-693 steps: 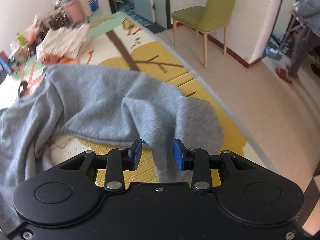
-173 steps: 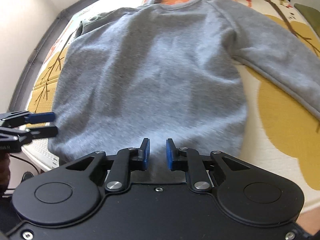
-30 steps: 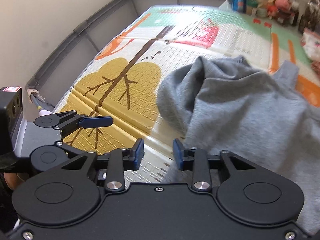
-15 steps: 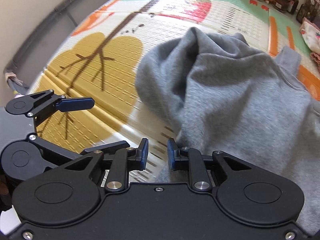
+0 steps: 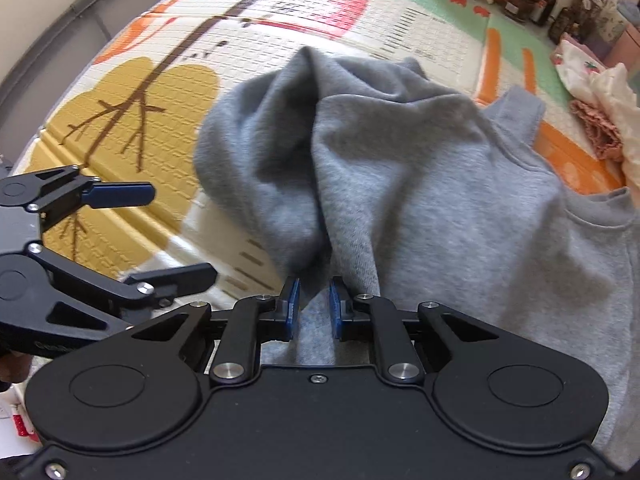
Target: Fold clothes
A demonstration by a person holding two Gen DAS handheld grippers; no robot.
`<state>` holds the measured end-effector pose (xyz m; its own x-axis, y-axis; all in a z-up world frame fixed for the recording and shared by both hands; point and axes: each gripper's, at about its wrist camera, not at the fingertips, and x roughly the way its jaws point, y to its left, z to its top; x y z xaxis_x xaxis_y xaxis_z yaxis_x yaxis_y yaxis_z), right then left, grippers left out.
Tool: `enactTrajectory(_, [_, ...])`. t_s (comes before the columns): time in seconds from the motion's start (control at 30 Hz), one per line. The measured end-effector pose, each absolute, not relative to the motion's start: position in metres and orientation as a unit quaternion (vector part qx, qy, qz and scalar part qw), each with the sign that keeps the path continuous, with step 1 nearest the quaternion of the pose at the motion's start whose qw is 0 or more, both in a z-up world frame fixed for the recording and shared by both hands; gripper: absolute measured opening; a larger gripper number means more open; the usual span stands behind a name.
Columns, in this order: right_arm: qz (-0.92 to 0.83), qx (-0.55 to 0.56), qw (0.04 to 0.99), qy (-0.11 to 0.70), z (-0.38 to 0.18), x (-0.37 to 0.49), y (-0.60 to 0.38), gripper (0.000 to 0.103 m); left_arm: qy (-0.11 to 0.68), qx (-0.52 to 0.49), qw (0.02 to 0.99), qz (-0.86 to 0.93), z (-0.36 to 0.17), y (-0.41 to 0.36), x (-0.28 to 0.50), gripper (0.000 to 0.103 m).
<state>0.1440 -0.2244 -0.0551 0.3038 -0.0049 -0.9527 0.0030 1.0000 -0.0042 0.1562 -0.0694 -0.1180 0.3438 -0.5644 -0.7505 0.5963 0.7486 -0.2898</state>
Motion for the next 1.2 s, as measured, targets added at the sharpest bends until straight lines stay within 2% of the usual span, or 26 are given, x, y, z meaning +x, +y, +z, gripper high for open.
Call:
enactTrajectory(0.47, [0.021,0.029,0.816,0.577,-0.069,0.154,-0.234,0.017,0.475,-0.006,0.809,-0.346,-0.135,-0.081,0.187,0.090])
enactTrajectory(0.53, [0.027,0.033,0.816,0.577,-0.072,0.156,-0.235,0.018,0.476,-0.021,0.807,-0.350,-0.137,-0.078,0.192,0.084])
enactTrajectory(0.57, [0.030,0.035,0.815,0.577,-0.073,0.156,-0.235,0.018,0.477,-0.028,0.804,-0.353,-0.138,-0.077,0.194,0.076])
enactTrajectory(0.67, [0.033,0.043,0.815,0.577,-0.076,0.159,-0.236,0.018,0.491,-0.042,0.793,-0.358,-0.143,-0.079,0.201,0.042])
enactTrajectory(0.77, [0.035,0.046,0.815,0.576,-0.077,0.159,-0.236,0.018,0.489,-0.037,0.800,-0.347,-0.146,-0.080,0.204,0.024])
enactTrajectory(0.87, [0.037,0.050,0.817,0.574,-0.078,0.159,-0.237,0.018,0.488,-0.052,0.801,-0.344,-0.145,-0.076,0.205,0.016])
enactTrajectory(1.07, [0.046,0.059,0.827,0.558,-0.075,0.154,-0.233,0.019,0.486,-0.050,0.806,-0.336,-0.135,-0.073,0.203,0.014])
enactTrajectory(1.2, [0.047,0.047,0.833,0.549,-0.072,0.152,-0.222,0.027,0.478,-0.055,0.811,-0.333,-0.126,-0.069,0.201,0.013])
